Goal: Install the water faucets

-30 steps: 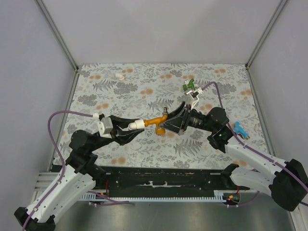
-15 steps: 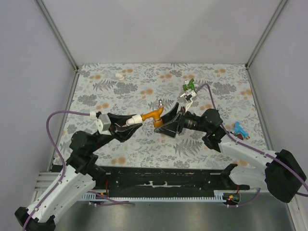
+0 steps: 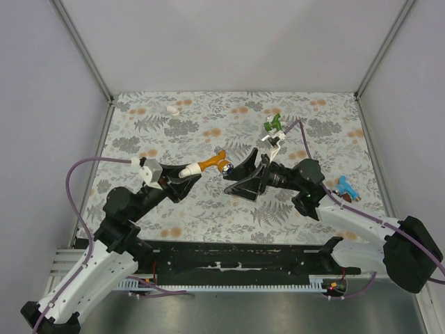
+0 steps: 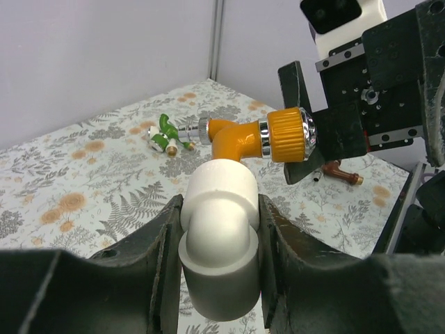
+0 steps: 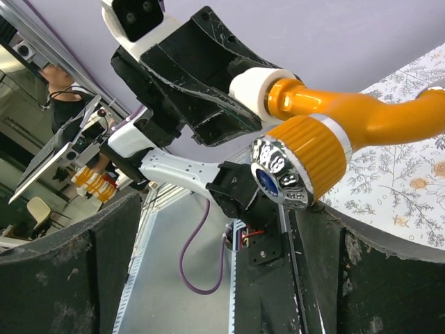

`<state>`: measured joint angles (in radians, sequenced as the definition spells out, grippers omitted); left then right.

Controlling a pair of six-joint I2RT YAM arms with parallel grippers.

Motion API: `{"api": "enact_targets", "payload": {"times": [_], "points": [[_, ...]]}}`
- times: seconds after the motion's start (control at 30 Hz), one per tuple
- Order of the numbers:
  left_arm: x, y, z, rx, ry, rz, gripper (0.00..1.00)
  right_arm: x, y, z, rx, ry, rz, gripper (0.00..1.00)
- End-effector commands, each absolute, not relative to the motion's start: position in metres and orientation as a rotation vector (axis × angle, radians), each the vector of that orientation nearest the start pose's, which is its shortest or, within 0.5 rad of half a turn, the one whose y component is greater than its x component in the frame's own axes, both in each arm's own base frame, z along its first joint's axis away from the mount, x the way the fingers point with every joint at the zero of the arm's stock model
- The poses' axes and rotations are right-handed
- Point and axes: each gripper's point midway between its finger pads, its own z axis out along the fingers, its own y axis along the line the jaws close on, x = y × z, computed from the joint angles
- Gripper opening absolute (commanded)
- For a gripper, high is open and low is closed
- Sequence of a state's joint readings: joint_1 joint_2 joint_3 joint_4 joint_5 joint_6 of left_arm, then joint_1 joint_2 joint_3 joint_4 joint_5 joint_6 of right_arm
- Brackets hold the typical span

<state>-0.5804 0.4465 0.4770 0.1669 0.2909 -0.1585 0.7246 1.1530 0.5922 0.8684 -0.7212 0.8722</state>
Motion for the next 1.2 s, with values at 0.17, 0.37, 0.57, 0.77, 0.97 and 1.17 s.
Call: {"api": "enact_targets", "payload": {"times": [0.17, 0.37, 0.57, 0.77, 0.97, 1.17], "points": [[0.168, -0.202, 0.319, 0.669, 1.294, -0.872, 0.02, 0.153, 0.323, 0.342, -0.695, 1.301, 1.701, 0.98], [0.148, -0.214, 0.314, 0.793, 1.28, -0.964, 0.02, 0.163, 0.324, 0.341, -0.668, 1.334, 1.652, 0.98], [0.132, -0.222, 0.321, 0.844, 1.202, -1.058, 0.02, 0.182, 0.324, 0.321, -0.659, 1.441, 1.514, 0.98], [0.139, -0.22, 0.318, 0.762, 1.228, -1.071, 0.02, 0.187, 0.313, 0.318, -0.736, 1.44, 1.346, 0.98], [0.159, -0.215, 0.311, 0.617, 1.294, -1.05, 0.02, 0.188, 0.289, 0.319, -0.785, 1.384, 1.138, 0.98], [0.147, -0.227, 0.319, 0.652, 1.21, -1.172, 0.02, 0.184, 0.279, 0.31, -0.893, 1.325, 1.015, 0.98]]}}
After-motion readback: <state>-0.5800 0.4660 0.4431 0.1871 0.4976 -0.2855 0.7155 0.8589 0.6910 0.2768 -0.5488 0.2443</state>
